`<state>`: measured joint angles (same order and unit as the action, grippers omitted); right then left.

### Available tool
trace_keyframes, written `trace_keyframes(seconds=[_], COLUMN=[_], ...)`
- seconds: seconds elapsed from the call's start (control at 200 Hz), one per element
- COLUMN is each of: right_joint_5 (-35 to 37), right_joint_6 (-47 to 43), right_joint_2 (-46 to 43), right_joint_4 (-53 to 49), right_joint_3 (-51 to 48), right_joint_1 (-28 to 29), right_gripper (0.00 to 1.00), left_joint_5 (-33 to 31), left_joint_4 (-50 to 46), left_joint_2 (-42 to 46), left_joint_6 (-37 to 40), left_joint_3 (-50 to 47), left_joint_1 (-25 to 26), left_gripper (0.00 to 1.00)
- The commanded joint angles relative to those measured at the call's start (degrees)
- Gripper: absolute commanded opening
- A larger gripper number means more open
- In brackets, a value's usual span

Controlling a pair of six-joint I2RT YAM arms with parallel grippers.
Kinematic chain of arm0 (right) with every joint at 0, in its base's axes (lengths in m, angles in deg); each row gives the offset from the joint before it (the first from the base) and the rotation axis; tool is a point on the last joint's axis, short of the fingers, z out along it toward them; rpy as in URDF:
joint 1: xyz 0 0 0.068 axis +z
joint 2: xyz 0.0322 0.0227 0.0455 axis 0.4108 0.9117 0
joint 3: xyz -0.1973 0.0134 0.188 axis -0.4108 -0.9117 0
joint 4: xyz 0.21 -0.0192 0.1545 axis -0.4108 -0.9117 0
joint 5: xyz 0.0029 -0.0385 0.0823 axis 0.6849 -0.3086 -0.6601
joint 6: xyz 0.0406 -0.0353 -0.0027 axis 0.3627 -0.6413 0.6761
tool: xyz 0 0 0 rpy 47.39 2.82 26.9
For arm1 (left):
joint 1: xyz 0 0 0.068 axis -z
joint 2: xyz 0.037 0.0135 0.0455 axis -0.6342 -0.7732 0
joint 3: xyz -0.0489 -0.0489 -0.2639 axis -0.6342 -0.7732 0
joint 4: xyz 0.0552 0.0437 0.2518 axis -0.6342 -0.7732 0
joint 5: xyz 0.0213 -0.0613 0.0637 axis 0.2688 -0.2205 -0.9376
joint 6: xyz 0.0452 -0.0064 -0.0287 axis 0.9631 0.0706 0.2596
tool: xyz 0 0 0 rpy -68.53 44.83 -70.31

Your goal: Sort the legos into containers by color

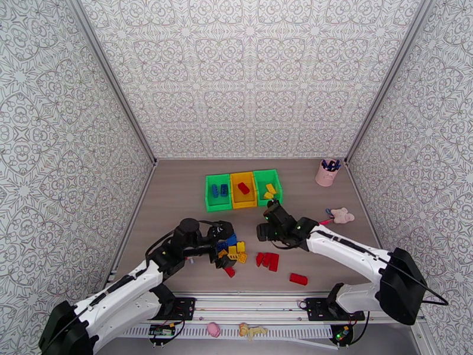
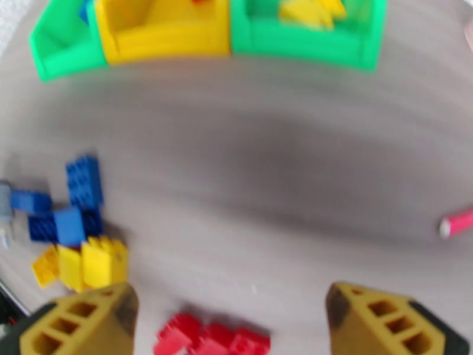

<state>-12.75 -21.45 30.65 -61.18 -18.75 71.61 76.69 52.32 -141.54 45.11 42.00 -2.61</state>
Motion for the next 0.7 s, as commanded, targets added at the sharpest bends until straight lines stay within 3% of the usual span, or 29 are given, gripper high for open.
trace_keyframes(seconds=[0.0, 0.18, 0.31, 0.695], right_joint_5=[2.57, -5.46, -6.97, -10.15], right_joint_6=[12.01, 21.95, 27.34, 29.23], right_joint_2=[-4.67, -12.11, -16.02, -16.51], right_joint_4=[-8.91, -15.63, -19.84, -18.60], right_joint_3=[-4.17, -11.41, -13.84, -20.60], right_joint_1=[0.75, 3.31, 4.14, 4.17], right_gripper=[0.87, 0.86, 0.86, 0.86], left_joint_5=[4.50, 6.44, 8.02, 9.67], left_joint_4=[1.36, 5.34, 3.62, 4.24], left_joint_2=[-2.49, -3.68, -4.89, -5.29], left_joint_6=[2.35, 3.05, 4.09, 4.49], left_joint_3=[1.56, 0.50, 1.17, 1.01], left_joint_1=[0.56, 0.43, -0.25, -2.21], left_gripper=[1.00, 1.00, 1.00, 1.00])
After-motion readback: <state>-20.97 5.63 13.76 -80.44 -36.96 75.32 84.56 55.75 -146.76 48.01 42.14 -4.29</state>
